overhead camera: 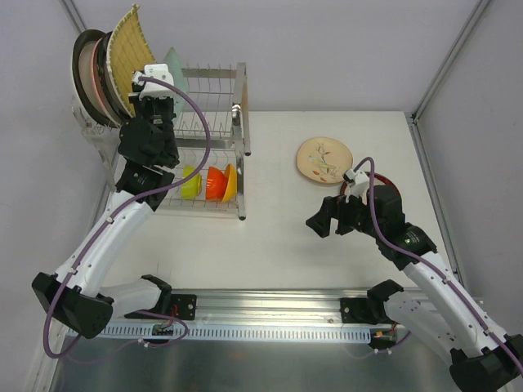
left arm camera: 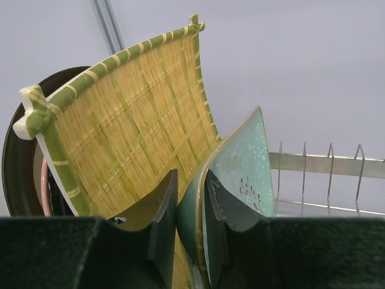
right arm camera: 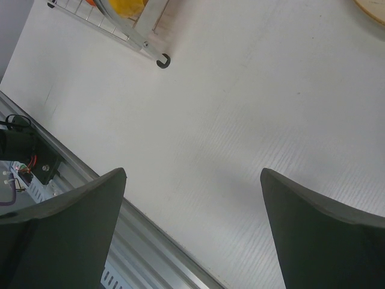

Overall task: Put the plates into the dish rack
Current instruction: Insert the plate into the dish rack

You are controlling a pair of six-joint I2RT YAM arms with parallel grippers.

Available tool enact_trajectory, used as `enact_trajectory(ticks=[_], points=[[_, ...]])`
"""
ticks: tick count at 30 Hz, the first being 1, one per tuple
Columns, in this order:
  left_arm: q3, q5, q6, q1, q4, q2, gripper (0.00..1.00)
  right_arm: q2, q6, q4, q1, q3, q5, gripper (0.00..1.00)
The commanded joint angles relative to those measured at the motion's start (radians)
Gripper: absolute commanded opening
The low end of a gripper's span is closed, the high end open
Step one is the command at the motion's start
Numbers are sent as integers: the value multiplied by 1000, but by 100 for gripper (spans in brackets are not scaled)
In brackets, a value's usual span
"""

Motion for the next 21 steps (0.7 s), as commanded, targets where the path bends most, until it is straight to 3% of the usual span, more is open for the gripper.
enact_trajectory(ticks=[1,12,21], points=[[-33,68,56,5,262,-4,0,1,2,39,0,-2,12,100],[-75,100,132,7,420,28,0,6,3,40,-6,-4,7,100],[-118,120,147,17,430,37,0,-2,3,43,-4,-8,7,100]])
